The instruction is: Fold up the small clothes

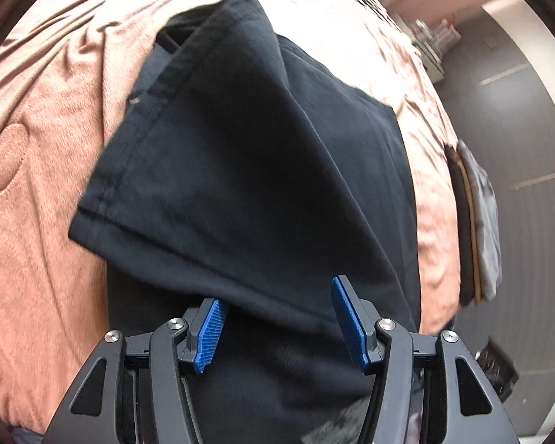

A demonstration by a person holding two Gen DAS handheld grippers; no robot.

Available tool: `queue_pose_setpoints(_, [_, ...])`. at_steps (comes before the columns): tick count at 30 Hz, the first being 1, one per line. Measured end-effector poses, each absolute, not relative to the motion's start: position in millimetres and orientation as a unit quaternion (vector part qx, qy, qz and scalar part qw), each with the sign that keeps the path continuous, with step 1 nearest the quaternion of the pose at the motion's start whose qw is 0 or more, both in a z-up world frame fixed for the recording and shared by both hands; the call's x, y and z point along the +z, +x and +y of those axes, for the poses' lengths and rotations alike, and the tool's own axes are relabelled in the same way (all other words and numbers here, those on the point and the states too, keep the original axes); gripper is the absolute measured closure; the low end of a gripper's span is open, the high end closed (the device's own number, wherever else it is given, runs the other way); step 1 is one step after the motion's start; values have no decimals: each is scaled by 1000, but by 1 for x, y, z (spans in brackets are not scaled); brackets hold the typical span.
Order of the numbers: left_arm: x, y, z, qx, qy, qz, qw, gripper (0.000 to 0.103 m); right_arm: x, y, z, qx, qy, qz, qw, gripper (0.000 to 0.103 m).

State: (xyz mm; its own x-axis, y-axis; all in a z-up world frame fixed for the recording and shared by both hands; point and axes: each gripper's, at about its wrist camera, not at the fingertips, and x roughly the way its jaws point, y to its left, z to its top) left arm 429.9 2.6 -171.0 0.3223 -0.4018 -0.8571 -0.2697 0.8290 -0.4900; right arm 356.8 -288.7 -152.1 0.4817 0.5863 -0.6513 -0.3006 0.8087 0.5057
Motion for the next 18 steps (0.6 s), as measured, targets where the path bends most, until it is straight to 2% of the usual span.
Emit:
queue_pose_setpoints(3, [-167,437,10,-22,-288,568,771,83,-154,357,-291,266,168,435,844,98])
queue_pose_setpoints(4, [-164,440,10,-23,-287,564,774,90,-155,357,-292,267,168,435,843,98])
queue_pose_setpoints(6, [-155,447,5,-43,-278,552,785,96,-156,358,-293,268,172,434,843,98])
queue_pose_setpoints(18, [-97,502,-36,-115,-249,492,826,99,-163,363,-296,273,202,427,838,98])
